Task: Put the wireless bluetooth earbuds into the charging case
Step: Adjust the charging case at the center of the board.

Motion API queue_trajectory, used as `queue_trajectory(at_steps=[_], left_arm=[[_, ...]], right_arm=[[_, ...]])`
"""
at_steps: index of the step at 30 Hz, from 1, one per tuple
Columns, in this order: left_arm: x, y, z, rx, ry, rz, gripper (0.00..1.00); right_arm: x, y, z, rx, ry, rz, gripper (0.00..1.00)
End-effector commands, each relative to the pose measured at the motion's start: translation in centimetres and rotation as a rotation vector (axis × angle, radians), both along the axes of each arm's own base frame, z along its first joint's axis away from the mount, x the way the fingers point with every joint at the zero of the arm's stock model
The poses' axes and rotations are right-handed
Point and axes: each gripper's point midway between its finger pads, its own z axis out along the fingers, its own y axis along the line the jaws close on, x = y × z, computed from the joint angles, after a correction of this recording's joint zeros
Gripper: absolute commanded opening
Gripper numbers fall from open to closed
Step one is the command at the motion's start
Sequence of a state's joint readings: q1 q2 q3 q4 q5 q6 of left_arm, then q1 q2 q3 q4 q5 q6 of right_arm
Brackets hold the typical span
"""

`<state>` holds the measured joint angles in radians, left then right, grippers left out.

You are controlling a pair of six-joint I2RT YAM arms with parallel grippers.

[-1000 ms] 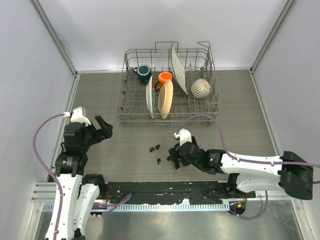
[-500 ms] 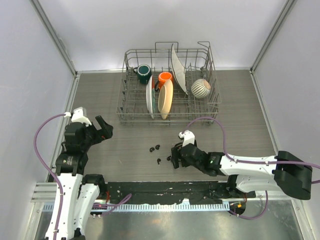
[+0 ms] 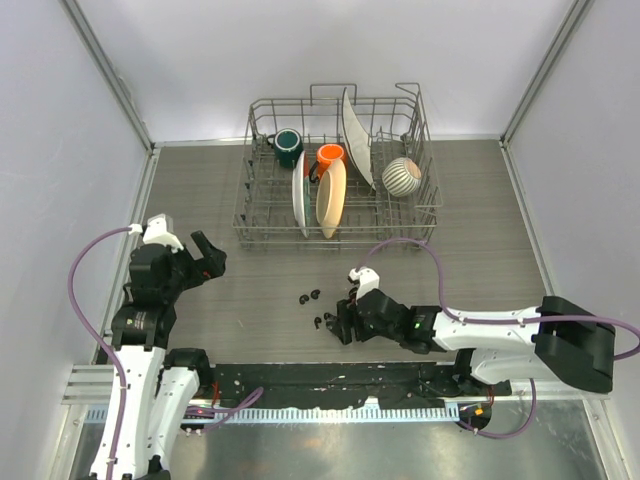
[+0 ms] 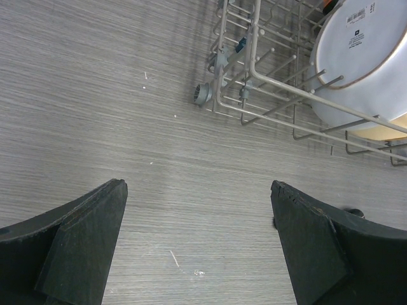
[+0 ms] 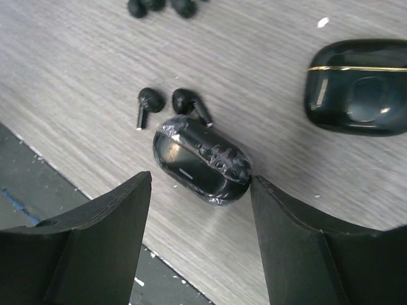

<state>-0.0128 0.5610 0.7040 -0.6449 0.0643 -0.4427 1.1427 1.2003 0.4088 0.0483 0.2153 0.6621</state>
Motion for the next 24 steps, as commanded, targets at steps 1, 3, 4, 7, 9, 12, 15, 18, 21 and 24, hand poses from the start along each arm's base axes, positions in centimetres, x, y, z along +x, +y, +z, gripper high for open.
queue_trajectory(at_steps=[1,3,4,7,9,12,15,18,21,24], left_arm=[[0.3,-0.1,0.3,-0.013,-0.012,-0.002,1.00],[0.3,-0.2,0.3,-0.015,-0.010,-0.002,1.00],[0.3,-0.2,0.2,-0.015,-0.009,-0.005,1.00],[0.4,-0.2,0.2,-0.015,-0.006,-0.006,1.00],[0.4,-0.2,0.2,-0.015,-0.006,-0.006,1.00],[0.4,-0.3,0.2,-0.017,-0.004,-0.009,1.00],[0.4,-0.3,0.1,-0.018,-0.002,-0.008,1.00],[0.4,-0.3,0.1,-0.018,-0.001,-0.011,1.00],[0.4,-0.3,0.0,-0.019,0.002,-0.013,1.00],[0.4,-0.3,0.0,-0.019,0.004,-0.013,1.00]], right_arm=[[-1.2,2.5,1.2,0.080,0.021,0.060,0.68],[-1.6,2.5,1.0,0.052,0.025,0.073,0.66],[-1.8,2.9,1.4,0.051,0.018,0.086,0.66],[-2.1,2.8,1.7,0.004,-0.008,0.096,0.66],[-2.3,1.6,1.5,-0.062,-0.023,0.095,0.66],[-1.8,0.8,2.9,-0.078,-0.094,0.088,0.67],[-1.2,-0.2,4.2,-0.085,-0.164,0.099,0.71],[-0.6,-1.0,4.9,-0.108,-0.228,0.116,0.74],[-0.1,-1.0,6.1,-0.094,-0.285,0.121,0.76],[-0.1,-0.6,6.3,-0.088,-0.316,0.161,0.76]])
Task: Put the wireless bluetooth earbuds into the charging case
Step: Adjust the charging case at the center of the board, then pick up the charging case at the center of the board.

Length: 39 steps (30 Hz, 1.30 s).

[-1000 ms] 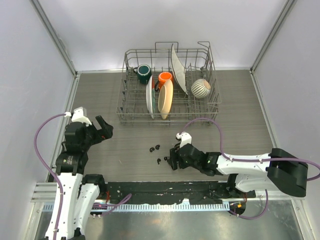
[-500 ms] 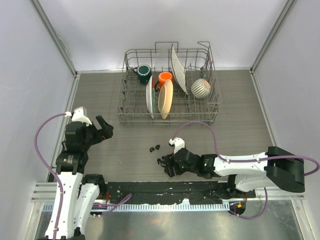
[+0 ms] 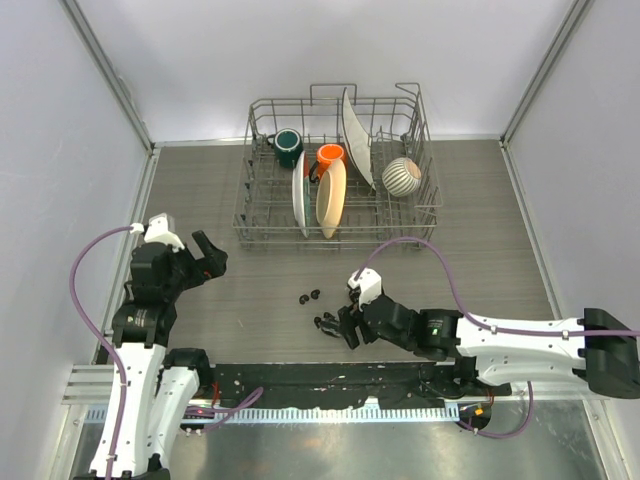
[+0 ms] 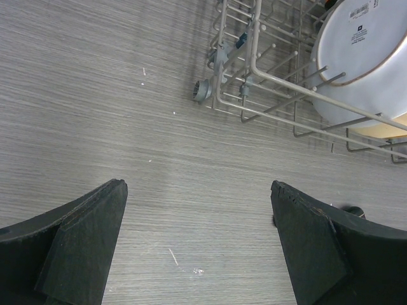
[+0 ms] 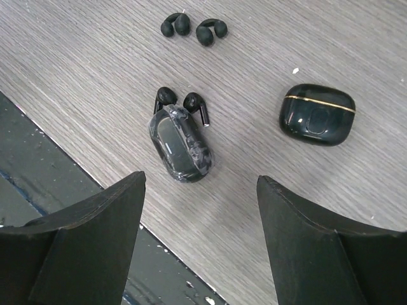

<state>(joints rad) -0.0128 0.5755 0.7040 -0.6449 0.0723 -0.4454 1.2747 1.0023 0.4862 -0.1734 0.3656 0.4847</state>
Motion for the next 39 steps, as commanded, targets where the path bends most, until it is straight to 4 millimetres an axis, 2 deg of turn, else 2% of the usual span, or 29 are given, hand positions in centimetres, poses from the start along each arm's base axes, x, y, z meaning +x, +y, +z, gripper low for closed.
queue_trajectory(at_steps=[1,8,12,18,29,39], left_arm=[[0.3,-0.2,0.3,-0.014,-0.011,-0.006,1.00],[0.3,-0.3,0.2,-0.016,-0.006,-0.009,1.00],[0.3,-0.2,0.1,-0.015,-0.003,-0.009,1.00],[0.4,-0.3,0.1,-0.017,-0.002,-0.011,1.00],[0.4,-0.4,0.1,-0.020,0.000,-0.017,1.00],[0.3,-0.5,0.1,-0.022,-0.002,-0.025,1.00]], right_arm=[[0.9,0.4,1.3,-0.009,-0.106,0.053,0.76],[0.3,2.4,-0.5,-0.078,-0.120,0.200,0.76],[0.7,2.9,-1.9,-0.144,-0.138,0.240,0.75],[0.3,4.2,-2.1,-0.141,-0.144,0.313,0.73],[0.8,4.4,-3.7,-0.198,-0.125,0.323,0.69],[0.5,4.5,-4.9,-0.223,-0.074,0.336,0.56]])
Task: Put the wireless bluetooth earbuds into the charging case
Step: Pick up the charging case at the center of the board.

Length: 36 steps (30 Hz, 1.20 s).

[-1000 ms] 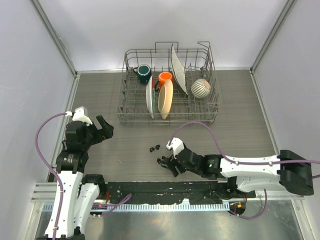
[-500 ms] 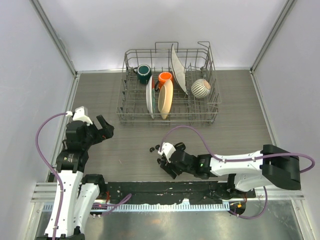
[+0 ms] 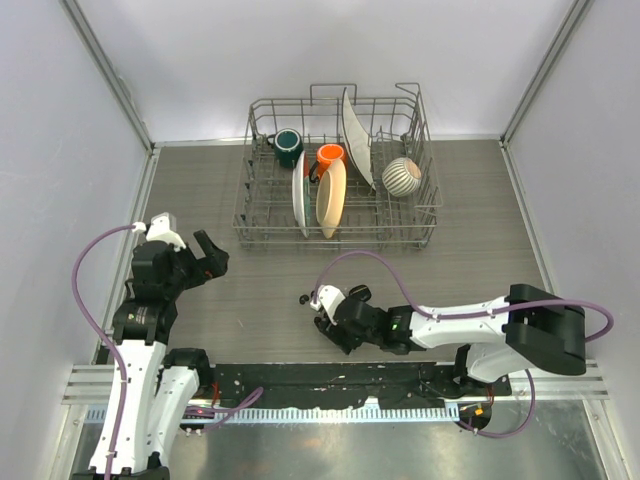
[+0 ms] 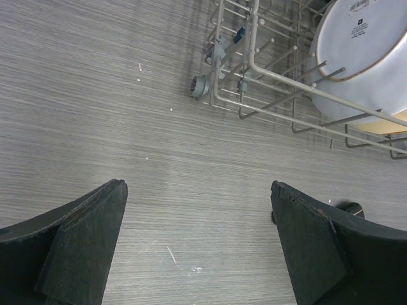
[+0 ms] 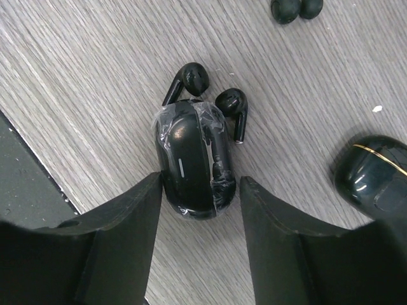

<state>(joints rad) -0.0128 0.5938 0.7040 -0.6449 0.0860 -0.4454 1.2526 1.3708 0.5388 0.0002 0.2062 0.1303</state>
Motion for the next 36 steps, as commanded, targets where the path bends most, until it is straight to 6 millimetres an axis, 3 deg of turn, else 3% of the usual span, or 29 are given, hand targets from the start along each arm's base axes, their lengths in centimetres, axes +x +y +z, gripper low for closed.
queue_trajectory(at_steps=[1,5,13,20,24,28,32,36], left_arm=[[0.2,-0.3,0.5,-0.014,-0.023,-0.013,1.00],[0.2,-0.3,0.5,-0.014,-0.020,-0.013,1.00],[0.3,-0.4,0.5,-0.017,-0.019,-0.017,1.00],[0.6,-1.3,1.7,-0.059,-0.069,-0.050,1.00],[0.3,-3.7,3.6,-0.129,-0.109,-0.174,1.00],[-1.2,-6.7,4.6,-0.190,-0.127,-0.375,1.00],[-2.7,-9.5,4.9,-0.276,-0.143,-0.571,1.00],[-3.6,-10.9,5.1,-0.380,-0.120,-0.636,1.00]], right_arm=[[0.4,1.8,1.3,0.047,-0.001,0.009,0.53],[0.0,1.8,1.4,0.061,0.020,0.006,0.44],[-0.7,1.7,3.3,0.100,0.044,0.014,0.11],[-0.6,1.4,7.3,0.148,0.019,0.009,0.08],[0.8,1.2,10.2,0.207,-0.069,-0.053,0.04],[1.7,1.2,13.1,0.250,-0.224,-0.058,0.01],[2.6,0.9,14.5,0.225,-0.376,-0.030,0.01],[2.7,0.9,15.7,0.229,-0.495,-0.012,0.01]])
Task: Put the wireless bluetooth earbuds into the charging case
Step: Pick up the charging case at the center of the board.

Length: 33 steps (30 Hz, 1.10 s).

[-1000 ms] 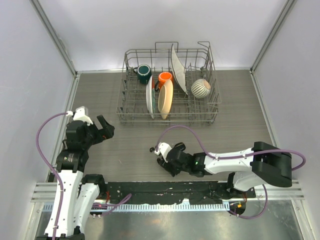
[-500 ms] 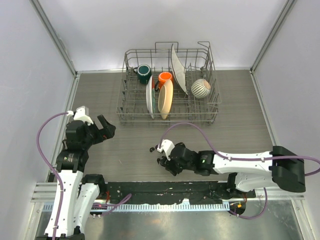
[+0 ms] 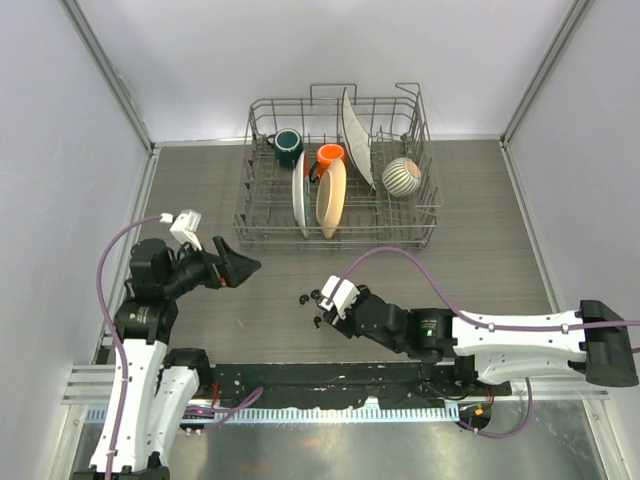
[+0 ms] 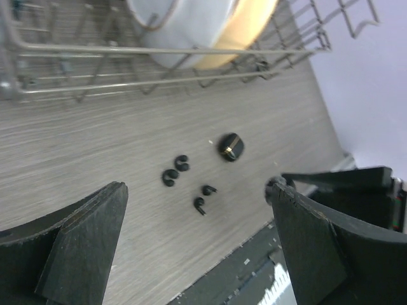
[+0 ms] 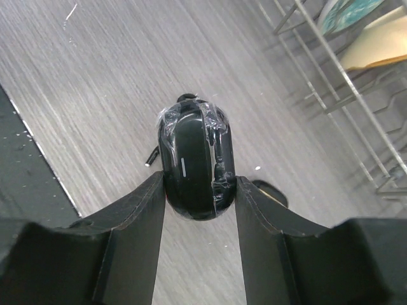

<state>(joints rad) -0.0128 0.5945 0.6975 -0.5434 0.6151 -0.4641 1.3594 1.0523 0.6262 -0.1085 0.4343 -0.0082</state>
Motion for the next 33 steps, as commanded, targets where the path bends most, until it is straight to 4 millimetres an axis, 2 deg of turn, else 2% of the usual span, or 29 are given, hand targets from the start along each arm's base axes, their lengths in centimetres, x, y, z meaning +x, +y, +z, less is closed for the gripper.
queue_trajectory(at_steps=[1,8,10,11,13,14,16,17,19,25,28,33], left_arm=[[-1.6,-3.0,1.8,-0.162,-0.008,-0.186,1.00],[-2.1,-4.2,0.9,-0.219,0.015,-0.201,1.00],[-2.3,-5.1,0.5,-0.201,0.023,-0.201,1.00],[-3.1,-6.5,0.4,-0.196,0.023,-0.254,1.00],[-2.9,-7.4,0.2,-0.176,0.012,-0.240,1.00],[-3.9,-9.0,0.6,-0.185,-0.002,-0.302,1.00],[-3.7,-10.1,0.3,-0.160,0.000,-0.293,1.00],[-4.5,-11.1,0.3,-0.148,-0.005,-0.336,1.00],[-4.3,-11.3,0.3,-0.131,-0.019,-0.318,0.99],[-4.9,-12.6,2.1,-0.188,-0.040,-0.372,0.98],[-5.2,-12.9,2.3,-0.179,-0.026,-0.385,0.96],[-5.6,-12.8,5.2,-0.219,-0.076,-0.399,0.96]], right_arm=[[1.6,0.5,4.2,0.077,-0.212,-0.024,0.01],[1.7,-0.2,6.1,0.138,-0.371,-0.026,0.01],[1.5,0.0,7.1,0.187,-0.395,-0.005,0.01],[1.4,-0.1,7.3,0.203,-0.401,0.002,0.01],[1.1,0.2,7.7,0.215,-0.404,0.024,0.01],[1.0,0.2,8.0,0.219,-0.402,0.031,0.01],[0.8,0.3,8.1,0.222,-0.392,0.042,0.01],[0.8,0.3,8.3,0.229,-0.389,0.041,0.01],[0.7,0.2,8.7,0.247,-0.385,0.041,0.01],[-0.2,0.2,9.7,0.332,-0.319,0.057,0.01],[-0.7,0.5,10.2,0.343,-0.277,0.073,0.01],[-0.3,0.2,10.3,0.350,-0.232,0.014,0.01]])
